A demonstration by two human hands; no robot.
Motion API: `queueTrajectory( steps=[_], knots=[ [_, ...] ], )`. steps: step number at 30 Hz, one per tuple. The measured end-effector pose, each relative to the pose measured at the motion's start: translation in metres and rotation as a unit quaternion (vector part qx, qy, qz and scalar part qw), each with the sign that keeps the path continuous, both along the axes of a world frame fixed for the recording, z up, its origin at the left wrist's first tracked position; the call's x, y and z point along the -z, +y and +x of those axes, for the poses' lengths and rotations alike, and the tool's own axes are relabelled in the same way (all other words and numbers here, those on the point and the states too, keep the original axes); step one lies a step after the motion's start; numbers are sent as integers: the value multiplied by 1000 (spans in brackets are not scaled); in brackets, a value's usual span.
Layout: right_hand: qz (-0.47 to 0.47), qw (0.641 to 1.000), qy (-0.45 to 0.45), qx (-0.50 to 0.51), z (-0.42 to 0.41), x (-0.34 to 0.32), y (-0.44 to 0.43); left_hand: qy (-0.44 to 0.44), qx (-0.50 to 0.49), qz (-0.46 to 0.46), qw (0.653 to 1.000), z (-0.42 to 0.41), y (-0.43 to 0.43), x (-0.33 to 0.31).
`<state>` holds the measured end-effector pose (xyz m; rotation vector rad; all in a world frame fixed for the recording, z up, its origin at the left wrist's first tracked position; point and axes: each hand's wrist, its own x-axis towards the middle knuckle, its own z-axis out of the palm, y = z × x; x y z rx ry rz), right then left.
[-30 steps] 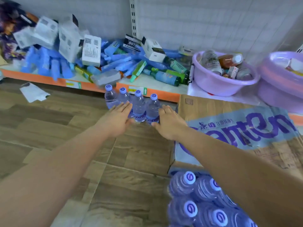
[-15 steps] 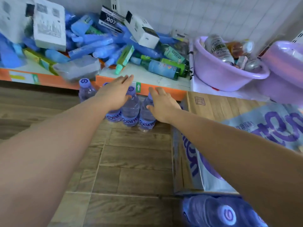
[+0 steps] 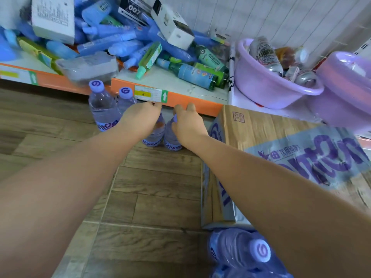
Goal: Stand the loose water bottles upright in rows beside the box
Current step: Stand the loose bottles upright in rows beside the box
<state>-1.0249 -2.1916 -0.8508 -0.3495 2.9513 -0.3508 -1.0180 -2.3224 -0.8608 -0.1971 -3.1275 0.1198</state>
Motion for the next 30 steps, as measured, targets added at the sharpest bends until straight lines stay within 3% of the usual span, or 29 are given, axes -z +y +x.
queueTrajectory(
  steps=[6, 13, 22, 30],
  knots=[
    [-75, 997, -23, -11, 33, -14, 20, -17, 38, -77, 996, 39, 7, -11],
    [-126, 990, -12, -68, 90, -52, 45, -36, -30, -7, 999, 115, 26, -53],
    [-162, 973, 28, -159, 184, -162, 114, -32, -139, -3, 990, 229, 100, -185],
    [-113, 967, 42, -226, 248, -247, 203, -6, -139, -38, 990, 296, 195, -268]
  ],
)
